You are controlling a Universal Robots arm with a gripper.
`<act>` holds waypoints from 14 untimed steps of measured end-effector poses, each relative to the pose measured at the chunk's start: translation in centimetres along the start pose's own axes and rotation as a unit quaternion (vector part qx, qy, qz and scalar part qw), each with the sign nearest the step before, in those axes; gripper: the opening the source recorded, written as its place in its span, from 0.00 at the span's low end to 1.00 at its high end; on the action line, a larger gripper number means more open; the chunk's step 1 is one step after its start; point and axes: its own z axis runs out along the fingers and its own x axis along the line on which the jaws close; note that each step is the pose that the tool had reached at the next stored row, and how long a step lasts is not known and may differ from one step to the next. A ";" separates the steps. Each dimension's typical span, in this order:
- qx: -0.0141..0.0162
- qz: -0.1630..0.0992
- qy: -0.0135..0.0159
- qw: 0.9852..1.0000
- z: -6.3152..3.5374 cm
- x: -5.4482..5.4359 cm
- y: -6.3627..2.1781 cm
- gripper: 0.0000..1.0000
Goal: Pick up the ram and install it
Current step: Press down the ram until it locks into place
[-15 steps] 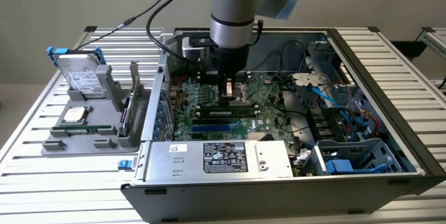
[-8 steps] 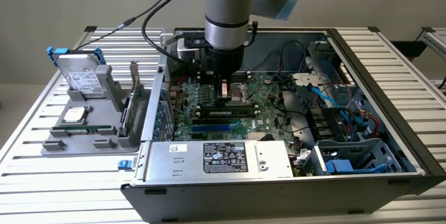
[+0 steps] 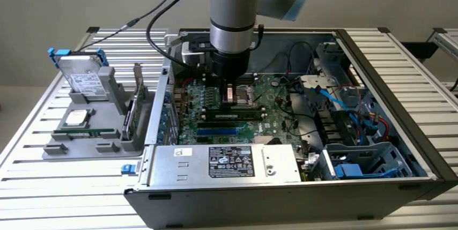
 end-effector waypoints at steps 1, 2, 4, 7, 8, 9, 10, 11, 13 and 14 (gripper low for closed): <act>0.000 0.000 0.000 1.000 0.06 0.0 0.00 0.10; 0.000 0.000 0.001 1.000 0.11 0.0 0.00 0.10; 0.000 0.000 0.001 1.000 0.28 0.0 0.00 0.10; 0.000 0.000 0.002 1.000 0.46 0.0 -0.01 0.10; -0.001 0.000 0.001 1.000 0.47 -0.1 -0.02 0.10; -0.001 0.000 0.001 1.000 0.38 -0.1 -0.03 0.10; -0.001 0.000 0.000 1.000 0.17 -0.1 -0.03 0.10; -0.002 0.000 0.000 1.000 -0.11 -0.1 -0.03 0.10; -0.004 0.000 0.000 1.000 -0.66 0.0 -0.14 0.10; -0.005 0.000 0.000 1.000 -0.86 0.1 -0.27 0.10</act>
